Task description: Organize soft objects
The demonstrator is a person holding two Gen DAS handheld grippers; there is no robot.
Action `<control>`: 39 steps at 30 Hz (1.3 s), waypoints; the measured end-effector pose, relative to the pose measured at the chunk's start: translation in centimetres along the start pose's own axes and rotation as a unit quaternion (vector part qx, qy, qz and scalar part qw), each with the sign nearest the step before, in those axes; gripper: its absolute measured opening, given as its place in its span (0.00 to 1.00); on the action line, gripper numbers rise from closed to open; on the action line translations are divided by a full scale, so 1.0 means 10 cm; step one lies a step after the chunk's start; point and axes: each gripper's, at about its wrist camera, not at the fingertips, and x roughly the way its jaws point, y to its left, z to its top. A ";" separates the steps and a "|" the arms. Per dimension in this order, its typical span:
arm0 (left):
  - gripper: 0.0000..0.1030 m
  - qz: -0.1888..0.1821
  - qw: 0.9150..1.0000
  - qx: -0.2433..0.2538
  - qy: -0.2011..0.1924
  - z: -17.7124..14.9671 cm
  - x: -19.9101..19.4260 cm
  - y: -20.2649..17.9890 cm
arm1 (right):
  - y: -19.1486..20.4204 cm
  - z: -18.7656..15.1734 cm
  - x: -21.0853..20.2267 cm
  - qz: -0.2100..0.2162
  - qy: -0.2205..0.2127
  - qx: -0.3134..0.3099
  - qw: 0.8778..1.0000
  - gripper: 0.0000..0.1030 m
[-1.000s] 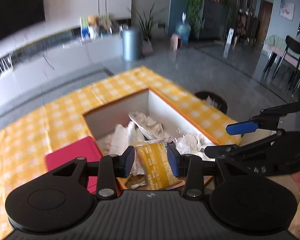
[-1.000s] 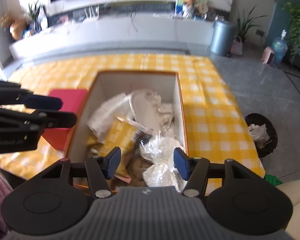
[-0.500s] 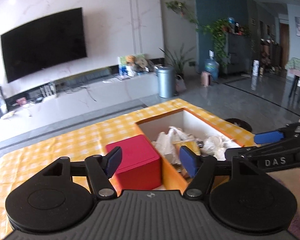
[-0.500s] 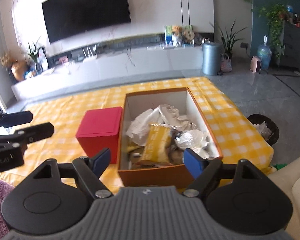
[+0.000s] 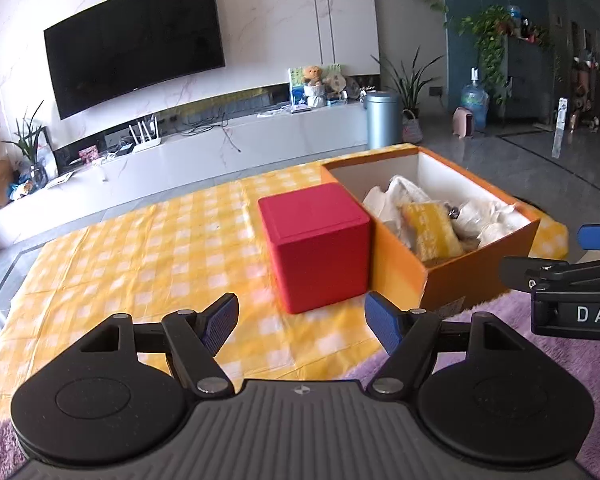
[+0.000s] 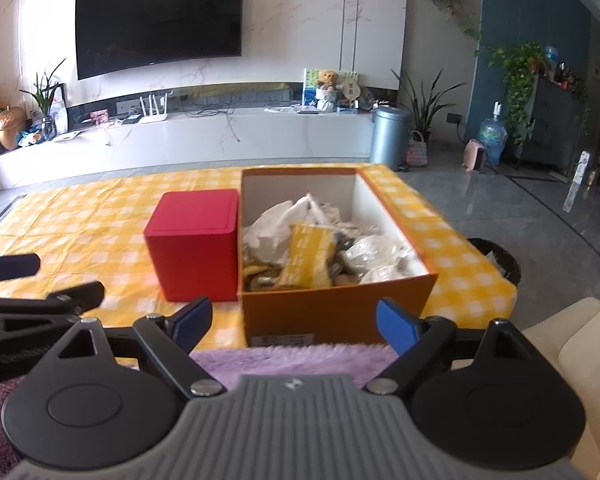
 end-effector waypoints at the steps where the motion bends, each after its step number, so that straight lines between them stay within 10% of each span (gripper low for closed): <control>1: 0.82 0.004 1.000 -0.002 0.000 -0.01 0.00 0.01 | 0.01 -0.02 0.01 0.001 -0.001 0.003 1.000 0.85; 39: 0.82 0.001 1.000 -0.015 0.018 -0.20 0.13 0.08 | 0.05 -0.32 0.22 -0.022 -0.031 0.000 0.999 0.85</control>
